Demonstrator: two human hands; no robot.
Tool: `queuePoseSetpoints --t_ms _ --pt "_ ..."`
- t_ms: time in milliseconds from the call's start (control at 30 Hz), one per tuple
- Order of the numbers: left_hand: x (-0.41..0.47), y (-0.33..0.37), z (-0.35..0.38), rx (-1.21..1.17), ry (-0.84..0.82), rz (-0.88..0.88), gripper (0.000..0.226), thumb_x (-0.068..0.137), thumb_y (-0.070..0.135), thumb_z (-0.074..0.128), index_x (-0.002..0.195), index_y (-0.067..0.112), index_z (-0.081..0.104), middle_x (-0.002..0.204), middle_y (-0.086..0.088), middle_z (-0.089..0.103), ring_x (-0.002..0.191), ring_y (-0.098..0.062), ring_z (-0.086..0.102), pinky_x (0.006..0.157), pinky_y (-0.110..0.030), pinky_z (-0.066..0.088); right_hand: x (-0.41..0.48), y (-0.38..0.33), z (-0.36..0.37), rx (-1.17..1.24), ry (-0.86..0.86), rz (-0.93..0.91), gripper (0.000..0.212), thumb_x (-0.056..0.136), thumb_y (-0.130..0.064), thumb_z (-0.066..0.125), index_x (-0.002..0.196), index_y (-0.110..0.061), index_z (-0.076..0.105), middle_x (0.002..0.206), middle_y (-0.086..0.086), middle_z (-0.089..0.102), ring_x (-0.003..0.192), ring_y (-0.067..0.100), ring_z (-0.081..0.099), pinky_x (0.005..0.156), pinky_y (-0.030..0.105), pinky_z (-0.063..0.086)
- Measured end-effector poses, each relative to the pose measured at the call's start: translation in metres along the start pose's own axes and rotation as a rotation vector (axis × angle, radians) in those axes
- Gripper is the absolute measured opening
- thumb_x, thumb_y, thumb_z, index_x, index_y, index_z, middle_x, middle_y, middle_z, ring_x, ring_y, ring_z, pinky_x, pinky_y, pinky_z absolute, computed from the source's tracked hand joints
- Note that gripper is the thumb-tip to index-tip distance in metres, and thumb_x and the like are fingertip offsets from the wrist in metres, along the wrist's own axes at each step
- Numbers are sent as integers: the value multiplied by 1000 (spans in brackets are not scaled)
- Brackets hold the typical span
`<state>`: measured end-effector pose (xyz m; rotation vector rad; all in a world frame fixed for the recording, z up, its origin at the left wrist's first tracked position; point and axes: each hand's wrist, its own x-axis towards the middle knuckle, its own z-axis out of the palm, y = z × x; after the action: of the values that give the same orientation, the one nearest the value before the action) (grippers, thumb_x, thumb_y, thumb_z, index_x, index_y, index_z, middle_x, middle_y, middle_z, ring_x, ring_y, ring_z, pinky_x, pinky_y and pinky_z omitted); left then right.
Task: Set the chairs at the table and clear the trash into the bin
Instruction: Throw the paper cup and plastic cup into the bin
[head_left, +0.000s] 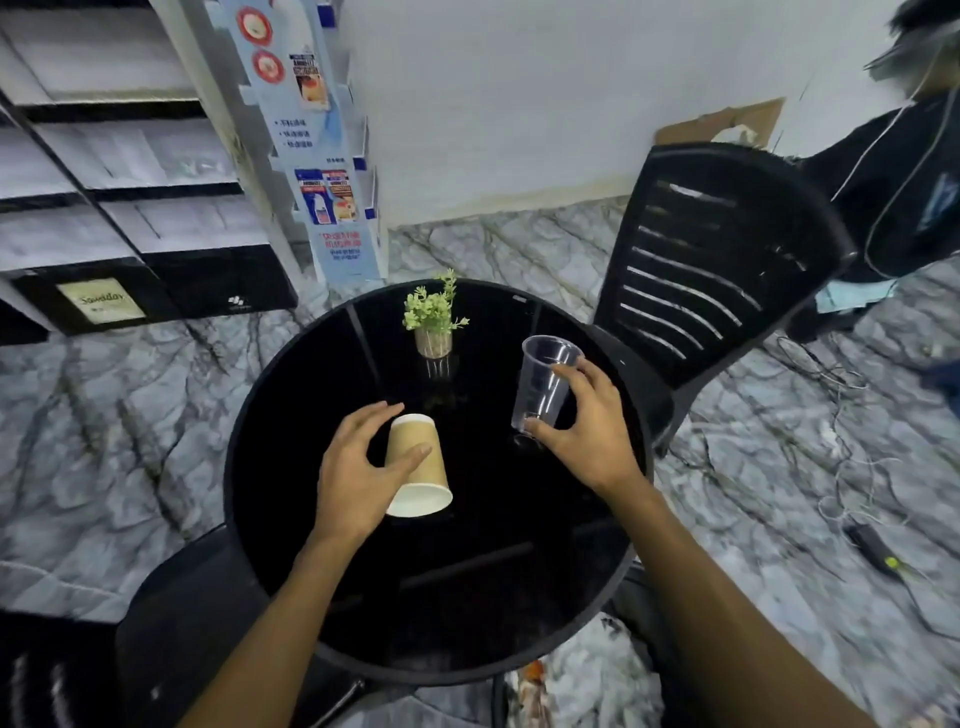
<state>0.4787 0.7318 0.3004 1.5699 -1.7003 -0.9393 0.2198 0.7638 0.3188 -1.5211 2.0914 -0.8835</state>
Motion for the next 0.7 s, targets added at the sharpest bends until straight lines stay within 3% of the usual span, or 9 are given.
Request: queuePoseSetpoints --t_ms 133,267,500,700 --pt "7 -9 16 10 0 -33 59 74 39 80 129 35 60 138 18 46 122 -2 45 93 -18 36 13 13 21 9 9 19 81 72 -39 80 141 -27 39 156 1 20 143 20 19 116 39 27" --pt "9 -20 28 20 -21 -96 67 70 44 82 131 34 58 139 20 42 121 -1 44 97 -28 43 25 24 37 18 38 36 86 69 -40 81 142 -30 35 158 1 11 145 22 15 117 44 26" --pt "9 -25 39 -4 -23 -102 67 66 39 86 128 29 62 139 19 42 121 -3 46 85 -7 34 42 31 58 15 109 75 95 68 -42 82 146 -27 30 161 -2 -2 147 22 9 117 42 25" --pt "12 -28 41 -37 -13 -97 63 67 32 87 125 29 64 138 17 44 124 -3 45 93 -11 36 46 30 70 30 100 107 97 67 -39 84 146 -24 30 160 -3 -7 149 22 6 118 45 26"
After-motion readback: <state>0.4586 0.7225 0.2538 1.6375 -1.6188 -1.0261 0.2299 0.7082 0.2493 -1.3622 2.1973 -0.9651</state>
